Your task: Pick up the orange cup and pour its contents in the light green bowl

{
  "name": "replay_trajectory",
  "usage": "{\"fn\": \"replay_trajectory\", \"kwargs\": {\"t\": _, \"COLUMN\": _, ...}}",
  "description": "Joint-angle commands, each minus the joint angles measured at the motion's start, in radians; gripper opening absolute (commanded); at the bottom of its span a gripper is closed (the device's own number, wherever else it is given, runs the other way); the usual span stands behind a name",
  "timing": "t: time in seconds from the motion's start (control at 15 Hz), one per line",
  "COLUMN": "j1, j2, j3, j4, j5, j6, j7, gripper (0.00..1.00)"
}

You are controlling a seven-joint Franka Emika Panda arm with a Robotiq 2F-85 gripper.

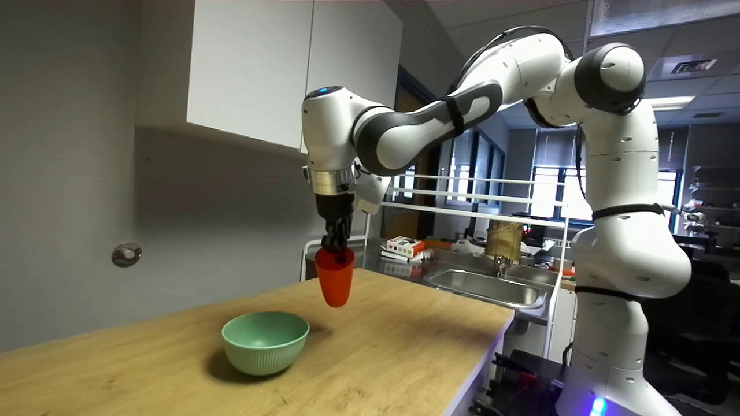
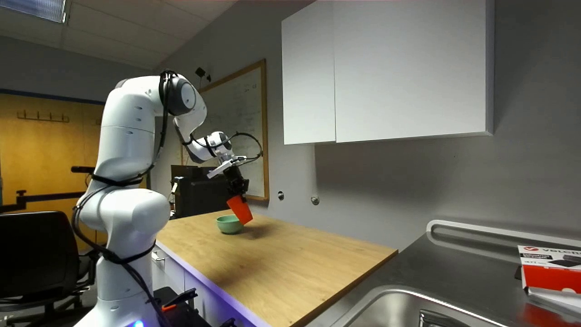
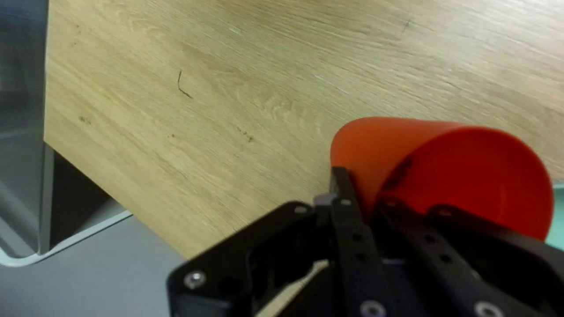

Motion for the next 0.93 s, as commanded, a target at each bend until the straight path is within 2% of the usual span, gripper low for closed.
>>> {"fn": "replay_trajectory", "kwargs": {"t": 0.0, "j1": 0.063, "j2": 0.090, "j3": 0.029, "j4": 0.089, "j5": -0.121, "j6": -0.088, "j7": 0.075, "gripper": 0.01}}
{"fn": "replay_trajectory", "kwargs": {"t": 0.6, "j1": 0.219, "j2": 0.299, "j3": 0.023, "j4": 0.266, "j5": -0.457, "j6": -0.234, "j7": 0.231, "gripper": 0.01}}
{"fn": "replay_trajectory", "kwargs": {"t": 0.87, "j1": 0.291, "j2": 0.353, "j3": 0.017, "j4": 0.268, "j5": -0.577, "j6": -0.291, "j7": 0.370, "gripper": 0.01}}
